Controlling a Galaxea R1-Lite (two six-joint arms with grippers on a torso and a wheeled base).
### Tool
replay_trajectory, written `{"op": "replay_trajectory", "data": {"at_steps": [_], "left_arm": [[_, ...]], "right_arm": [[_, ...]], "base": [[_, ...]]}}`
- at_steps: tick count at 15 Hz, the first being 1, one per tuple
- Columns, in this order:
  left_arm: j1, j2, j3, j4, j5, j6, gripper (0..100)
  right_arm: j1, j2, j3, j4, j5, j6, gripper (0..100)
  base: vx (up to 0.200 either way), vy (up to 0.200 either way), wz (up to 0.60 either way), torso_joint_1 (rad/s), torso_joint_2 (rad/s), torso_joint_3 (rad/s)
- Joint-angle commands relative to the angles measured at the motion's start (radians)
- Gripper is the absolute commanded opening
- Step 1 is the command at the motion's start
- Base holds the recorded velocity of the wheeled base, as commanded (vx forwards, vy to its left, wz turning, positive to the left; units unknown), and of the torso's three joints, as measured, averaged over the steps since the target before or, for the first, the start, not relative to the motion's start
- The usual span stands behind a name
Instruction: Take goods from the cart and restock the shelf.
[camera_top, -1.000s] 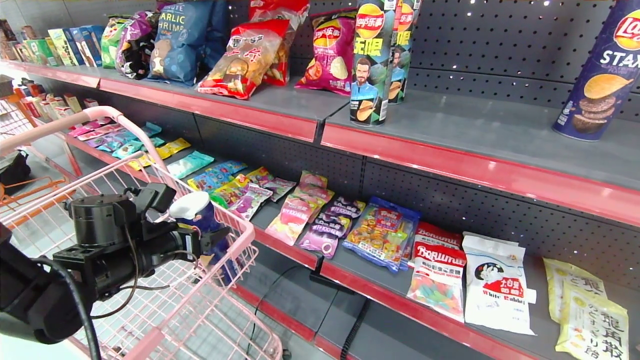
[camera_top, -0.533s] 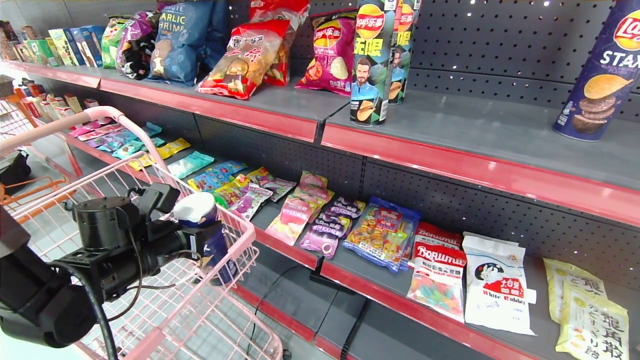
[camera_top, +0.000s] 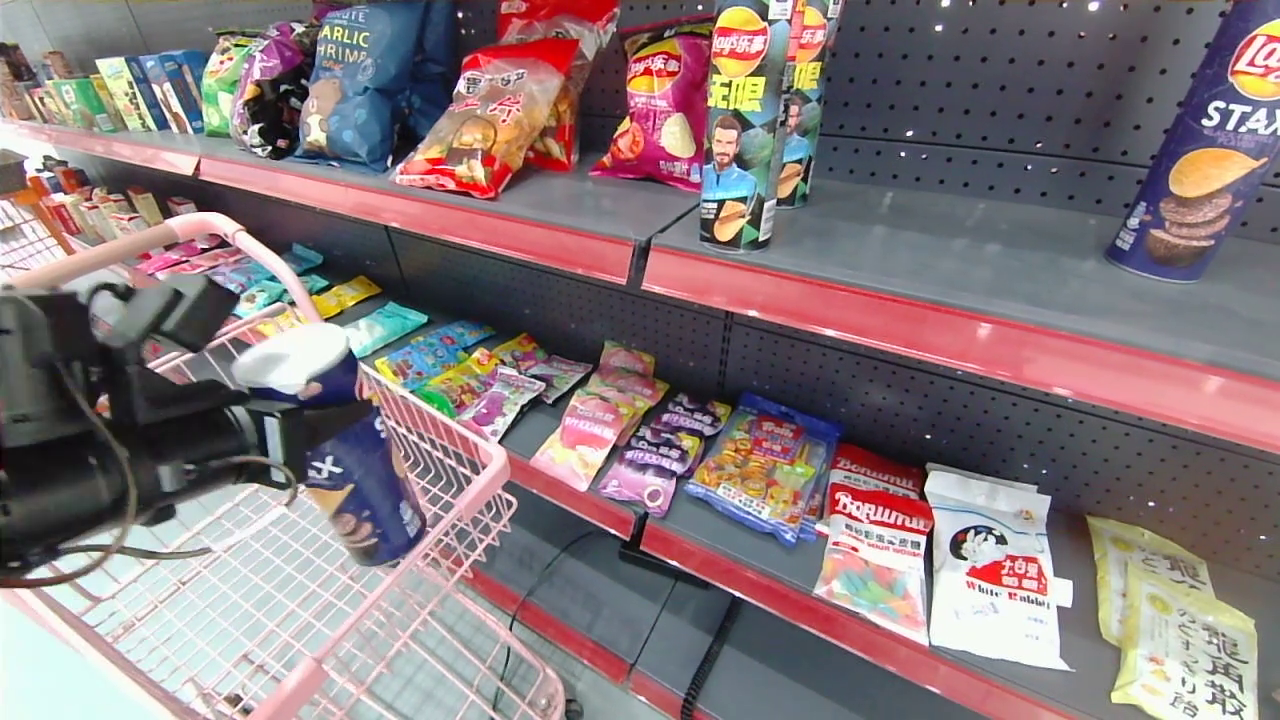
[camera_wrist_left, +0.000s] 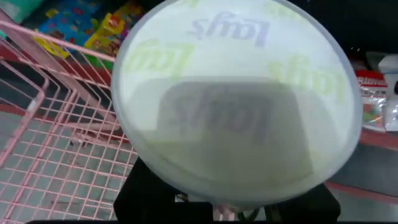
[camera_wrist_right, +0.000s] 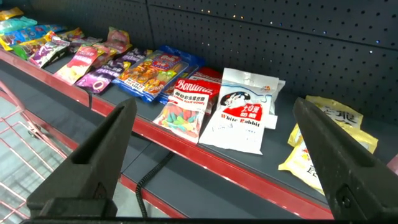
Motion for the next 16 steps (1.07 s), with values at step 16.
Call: {"op": "replay_trajectory", "data": {"at_steps": [16], "left_arm": [[-0.001,-1.133,0.007,0.768,0.238,0.108,0]], "right_arm": [[0.0,0.001,0.0,0.0,0.0,0.0,100]], "base": [[0.0,0.0,0.0,0.127,-0.38,-0.247]]}}
